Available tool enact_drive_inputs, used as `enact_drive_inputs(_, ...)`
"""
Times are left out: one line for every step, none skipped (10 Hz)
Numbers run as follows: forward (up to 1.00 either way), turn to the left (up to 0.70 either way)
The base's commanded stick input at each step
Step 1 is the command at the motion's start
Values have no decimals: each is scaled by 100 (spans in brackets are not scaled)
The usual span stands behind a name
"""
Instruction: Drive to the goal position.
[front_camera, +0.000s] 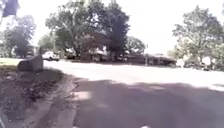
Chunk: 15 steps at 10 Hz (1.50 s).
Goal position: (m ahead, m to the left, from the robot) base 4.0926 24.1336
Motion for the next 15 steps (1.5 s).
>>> enact_drive_inputs(100,24)
enact_drive_inputs(100,24)
enact_drive_inputs(100,19)
enact_drive_inputs(100,7)
enact_drive_inputs(100,0)
enact_drive_inputs(100,0)
enact_drive_inputs(100,0)
enact_drive_inputs(100,0)
enact_drive_inputs(100,0)
enact_drive_inputs(100,0)
enact_drive_inputs(100,0)
enact_drive_inputs(100,0)
enact_drive_inputs(100,0)
enact_drive_inputs(100,0)
enact_drive_inputs(100,0)
